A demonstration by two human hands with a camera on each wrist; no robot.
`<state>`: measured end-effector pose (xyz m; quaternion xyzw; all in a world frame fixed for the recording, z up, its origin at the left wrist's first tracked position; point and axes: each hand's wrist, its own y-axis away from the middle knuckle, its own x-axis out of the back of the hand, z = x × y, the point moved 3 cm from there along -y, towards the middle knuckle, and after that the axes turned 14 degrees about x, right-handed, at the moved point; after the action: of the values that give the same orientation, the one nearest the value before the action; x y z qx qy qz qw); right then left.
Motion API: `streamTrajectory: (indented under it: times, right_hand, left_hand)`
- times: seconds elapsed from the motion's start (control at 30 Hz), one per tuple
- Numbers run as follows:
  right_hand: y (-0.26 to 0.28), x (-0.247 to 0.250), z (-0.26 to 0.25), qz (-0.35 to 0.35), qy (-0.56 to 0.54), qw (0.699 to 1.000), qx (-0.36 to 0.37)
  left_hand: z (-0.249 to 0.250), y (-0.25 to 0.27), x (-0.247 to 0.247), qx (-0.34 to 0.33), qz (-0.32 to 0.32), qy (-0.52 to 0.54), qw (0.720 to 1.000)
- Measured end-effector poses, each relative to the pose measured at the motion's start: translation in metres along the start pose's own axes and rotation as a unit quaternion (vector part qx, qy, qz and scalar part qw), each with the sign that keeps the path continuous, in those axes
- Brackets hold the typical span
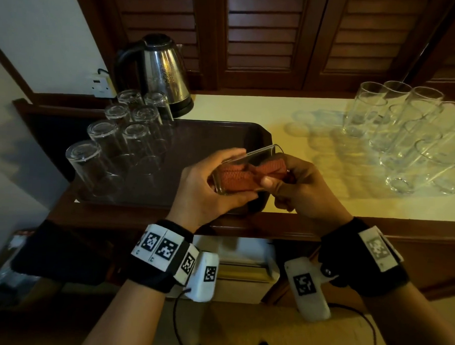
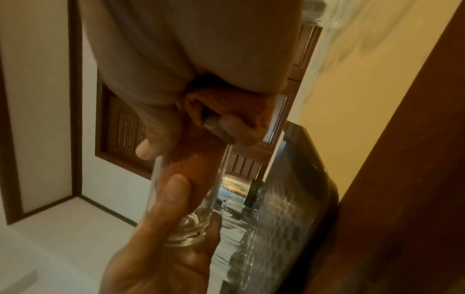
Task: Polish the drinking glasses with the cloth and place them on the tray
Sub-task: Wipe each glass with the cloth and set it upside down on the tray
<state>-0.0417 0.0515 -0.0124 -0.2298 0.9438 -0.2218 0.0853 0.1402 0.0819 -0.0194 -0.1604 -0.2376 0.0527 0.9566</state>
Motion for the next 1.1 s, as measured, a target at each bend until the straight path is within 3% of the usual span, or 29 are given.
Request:
streamTrajectory:
  times: [0.07, 0.13, 0.17, 0.2, 0.23, 0.3, 0.37, 0.4, 0.43, 0.5, 0.53, 0.57, 0.63, 0.7, 0.73, 0.77, 0.83, 0.9, 0.93, 0.97, 1.03, 1.1]
  right_hand:
    - [-0.002, 0.002, -0.003, -0.005, 0.012, 0.999, 0.040]
    - [-0.004, 0.003, -0.005, -0.027, 0.039, 0.996, 0.077]
    - [-0.004, 0.002, -0.004, -0.036, 0.053, 0.995, 0.080]
    - [-0.005, 0.002, -0.003, -0.040, 0.064, 0.995, 0.072]
    - [-0.005, 0.001, -0.003, -0.038, 0.067, 0.996, 0.049]
    - [-0.002, 0.002, 0.001, -0.021, 0.038, 0.999, -0.011]
    - [0.001, 0.001, 0.004, -0.016, 0.018, 0.999, -0.022]
    - [0.000, 0.001, 0.005, -0.015, 0.019, 1.000, -0.008]
    - [0.000, 0.003, 0.005, -0.012, 0.027, 1.000, 0.010]
    - [-0.002, 0.008, 0.006, -0.015, 0.060, 0.997, 0.038]
    - [-0.003, 0.007, 0.004, -0.024, 0.079, 0.996, 0.044]
    - [-0.004, 0.005, 0.003, -0.034, 0.090, 0.994, 0.047]
    - [-0.004, 0.003, 0.005, -0.046, 0.077, 0.996, 0.026]
    - [-0.003, 0.001, 0.007, -0.036, 0.052, 0.998, -0.030]
    - [-0.002, 0.001, 0.008, -0.026, 0.043, 0.997, -0.050]
    - [-0.002, 0.001, 0.008, -0.018, 0.037, 0.997, -0.058]
    - [-0.005, 0.002, 0.008, -0.007, 0.034, 0.999, -0.032]
    - [-0.008, 0.004, 0.007, -0.013, 0.048, 0.999, 0.014]
    - [-0.009, 0.004, 0.007, -0.022, 0.056, 0.998, 0.029]
    - [-0.010, 0.003, 0.008, -0.030, 0.064, 0.997, 0.034]
    - [-0.009, 0.001, 0.010, -0.042, 0.066, 0.997, 0.021]
    - [-0.006, 0.000, 0.012, -0.019, 0.033, 0.999, -0.028]
  left_hand:
    - [-0.006, -0.003, -0.004, 0.133, -0.061, 0.140, 0.979]
    - [-0.008, -0.002, -0.009, 0.258, -0.122, 0.297, 0.911]
    - [-0.009, -0.001, -0.008, 0.277, -0.123, 0.314, 0.900]
    - [-0.008, -0.001, -0.005, 0.267, -0.108, 0.295, 0.911]
    - [-0.006, -0.001, -0.002, 0.228, -0.081, 0.240, 0.940]
    - [0.000, -0.001, 0.004, 0.103, -0.025, 0.076, 0.991]
    - [-0.001, 0.002, 0.001, 0.037, 0.001, 0.009, 0.999]
    - [-0.002, 0.001, -0.001, 0.064, -0.012, 0.032, 0.997]
    - [-0.005, -0.001, -0.003, 0.125, -0.043, 0.092, 0.987]
    - [-0.005, 0.000, -0.010, 0.271, -0.132, 0.266, 0.916]
    - [-0.006, 0.001, -0.012, 0.312, -0.154, 0.314, 0.883]
    - [-0.006, 0.000, -0.010, 0.326, -0.154, 0.319, 0.877]
    - [-0.005, -0.002, -0.003, 0.274, -0.127, 0.255, 0.918]
    - [-0.003, -0.006, 0.005, 0.167, -0.088, 0.091, 0.978]
    - [-0.003, -0.008, 0.008, 0.121, -0.072, 0.016, 0.990]
    - [-0.004, -0.009, 0.007, 0.102, -0.064, -0.019, 0.993]
    - [-0.010, -0.009, 0.003, 0.154, -0.079, 0.051, 0.984]
    - [-0.011, -0.004, -0.003, 0.277, -0.115, 0.214, 0.930]
    - [-0.011, -0.002, -0.005, 0.315, -0.123, 0.262, 0.904]
    - [-0.012, -0.002, -0.004, 0.326, -0.122, 0.271, 0.897]
    - [-0.008, -0.002, 0.002, 0.275, -0.108, 0.222, 0.929]
    - [-0.006, -0.004, 0.006, 0.168, -0.074, 0.095, 0.978]
